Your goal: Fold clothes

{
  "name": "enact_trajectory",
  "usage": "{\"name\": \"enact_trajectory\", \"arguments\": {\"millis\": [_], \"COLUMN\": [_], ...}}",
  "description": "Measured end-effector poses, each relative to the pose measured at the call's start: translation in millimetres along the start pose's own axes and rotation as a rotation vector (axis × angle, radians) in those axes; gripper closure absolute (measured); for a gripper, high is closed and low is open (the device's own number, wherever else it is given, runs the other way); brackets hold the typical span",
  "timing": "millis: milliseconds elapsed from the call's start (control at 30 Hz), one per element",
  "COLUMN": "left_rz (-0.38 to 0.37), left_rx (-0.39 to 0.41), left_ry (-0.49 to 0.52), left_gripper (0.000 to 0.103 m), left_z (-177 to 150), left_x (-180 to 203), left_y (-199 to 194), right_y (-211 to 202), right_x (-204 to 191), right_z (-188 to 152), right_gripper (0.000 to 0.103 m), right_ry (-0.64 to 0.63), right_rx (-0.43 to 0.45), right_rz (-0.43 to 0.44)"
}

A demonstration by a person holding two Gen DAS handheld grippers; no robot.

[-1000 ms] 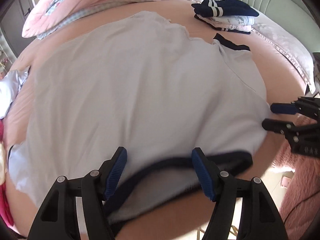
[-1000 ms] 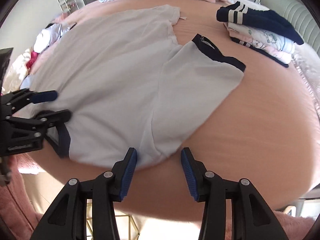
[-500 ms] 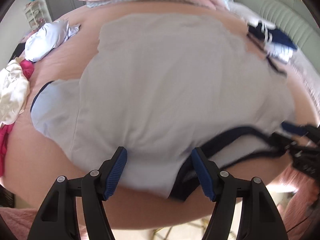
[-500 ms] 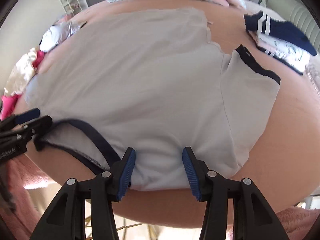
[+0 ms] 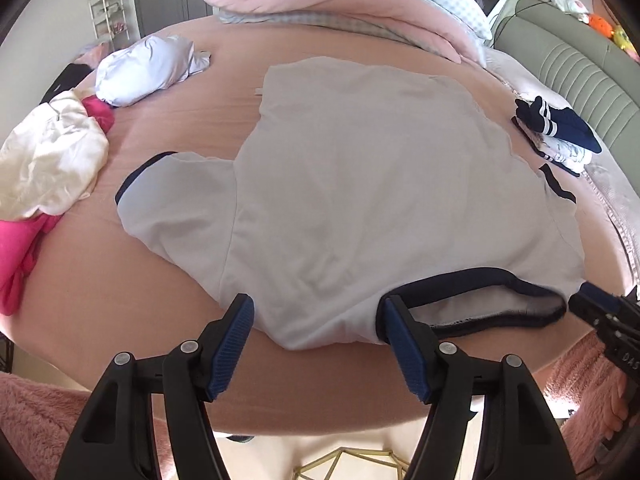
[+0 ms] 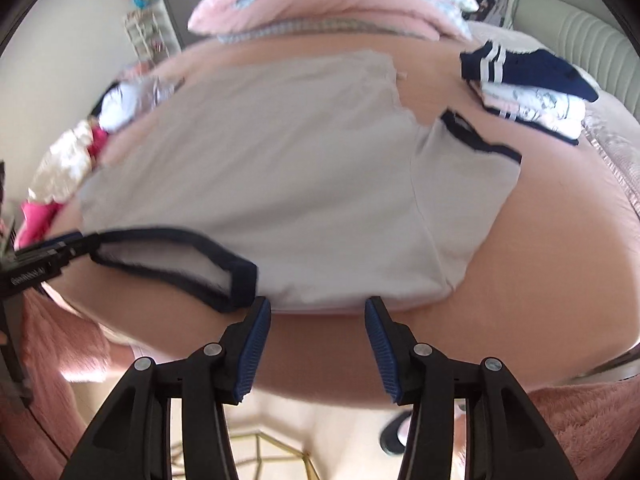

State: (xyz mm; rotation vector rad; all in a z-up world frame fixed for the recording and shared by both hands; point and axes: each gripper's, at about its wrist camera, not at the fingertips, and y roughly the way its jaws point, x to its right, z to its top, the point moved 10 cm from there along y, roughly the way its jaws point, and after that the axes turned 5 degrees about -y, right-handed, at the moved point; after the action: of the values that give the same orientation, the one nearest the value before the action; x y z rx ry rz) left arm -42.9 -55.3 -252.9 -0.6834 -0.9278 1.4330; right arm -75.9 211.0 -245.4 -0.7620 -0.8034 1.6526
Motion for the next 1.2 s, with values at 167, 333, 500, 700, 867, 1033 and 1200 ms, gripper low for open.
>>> {"name": "enact_trajectory", "arguments": {"millis": [167,333,500,700,867,1033,1200], "left_rz": [-0.146,-0.187,-0.062,-0.044,-0.115,-0.155,-0.140], "left_rx": [-0.030,-0.060,-0.086,-0.204,-0.221,-0.094,-0.080], "left_ry": [0.047,0.113,0.065,0.134,0.083,0.094,0.153], "left_gripper": [0.037,0.037,0.037,0.035,0.036,0.036,0.035], "left_z": [-4,-4,5,-23,-9,45,68], "left_x": [27,43,22,19,19,34,60], "left_y": [-5,-3,25,30,15,12,48], "right_y": [-11,2,35,37,29,11,57], "right_x": [-8,-8,-7,-8,-14,-27,-39], "right_z": [20,14,-6,-21,-22,27,73], "right_gripper": [0.054,0.054,0.054,0.054,0.054,0.054,0.054], "right_ry": [0.010,0.052,0.026,0.019,-0.027,-0.038,-0.099], "right_rx": [0.066,0.022,-0.143,-0.232,-0.250,-0.110,-0.104], "right_rz": [0.062,0.009,-0.039,-0.046,-0.059,0.006,-0.052]}}
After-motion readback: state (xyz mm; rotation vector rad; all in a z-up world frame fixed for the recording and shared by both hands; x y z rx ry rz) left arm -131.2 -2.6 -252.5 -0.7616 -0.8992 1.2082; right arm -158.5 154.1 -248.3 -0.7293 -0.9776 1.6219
